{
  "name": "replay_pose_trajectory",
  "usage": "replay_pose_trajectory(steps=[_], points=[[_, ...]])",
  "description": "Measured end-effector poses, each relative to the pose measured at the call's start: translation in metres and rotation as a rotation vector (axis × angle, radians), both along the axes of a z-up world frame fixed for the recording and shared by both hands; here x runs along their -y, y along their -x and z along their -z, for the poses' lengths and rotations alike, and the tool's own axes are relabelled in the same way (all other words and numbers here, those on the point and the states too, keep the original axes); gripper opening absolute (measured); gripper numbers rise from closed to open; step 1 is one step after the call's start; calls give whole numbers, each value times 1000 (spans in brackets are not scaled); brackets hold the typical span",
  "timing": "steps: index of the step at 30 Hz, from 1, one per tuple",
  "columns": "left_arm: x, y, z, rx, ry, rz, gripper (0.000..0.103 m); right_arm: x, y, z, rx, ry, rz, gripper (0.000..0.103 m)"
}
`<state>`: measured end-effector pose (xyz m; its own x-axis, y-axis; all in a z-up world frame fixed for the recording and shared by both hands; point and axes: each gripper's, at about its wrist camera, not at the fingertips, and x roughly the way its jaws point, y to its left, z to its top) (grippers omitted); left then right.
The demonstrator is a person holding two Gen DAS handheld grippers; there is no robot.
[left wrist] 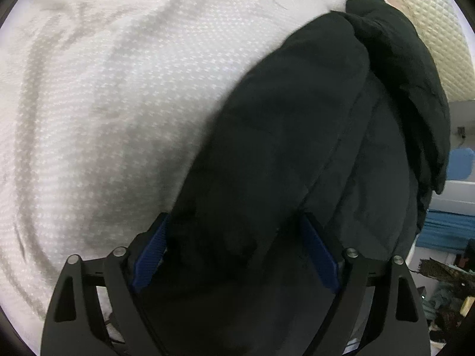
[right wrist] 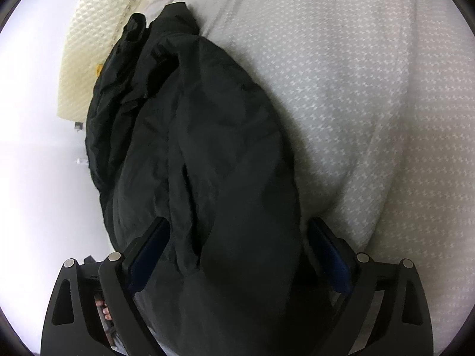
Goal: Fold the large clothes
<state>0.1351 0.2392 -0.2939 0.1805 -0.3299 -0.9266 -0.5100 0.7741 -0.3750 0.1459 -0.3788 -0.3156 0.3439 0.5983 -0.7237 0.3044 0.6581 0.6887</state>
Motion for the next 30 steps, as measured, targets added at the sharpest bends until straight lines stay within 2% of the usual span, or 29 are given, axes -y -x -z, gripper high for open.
replay_pose_trajectory(steps=[4,7,11,15,18,20,23,26,27,28,30], points=[[0,7,0,27,54,30,86,-3,0,-2,32,-13,-21,96],[8,11,-2,58,98,87,86,-3,1,-7,60,-43,-25,96],[15,17,-6,100,130,142,86,-12,4,-13,112,-160,-58,96],[11,-1,-17,95,137,147,84,-31,0,-14,119,-133,-98,96],[23,-11,-15,89,151,162,77,-36,-9,-3,75,-132,-96,96],[26,-13,-20,113,183,198,69,-38,-11,1,76,-150,-110,94],[36,-15,-32,178,232,262,63,-47,-8,-7,144,-215,-164,83],[48,-18,-43,226,253,311,53,-57,-6,-20,216,-206,-213,74],[50,-19,-43,234,254,317,50,-58,-5,-22,232,-194,-222,65],[49,-19,-45,240,254,319,44,-57,-3,-25,252,-164,-209,44],[46,-18,-45,251,257,315,33,-54,-1,-26,267,-156,-180,23]])
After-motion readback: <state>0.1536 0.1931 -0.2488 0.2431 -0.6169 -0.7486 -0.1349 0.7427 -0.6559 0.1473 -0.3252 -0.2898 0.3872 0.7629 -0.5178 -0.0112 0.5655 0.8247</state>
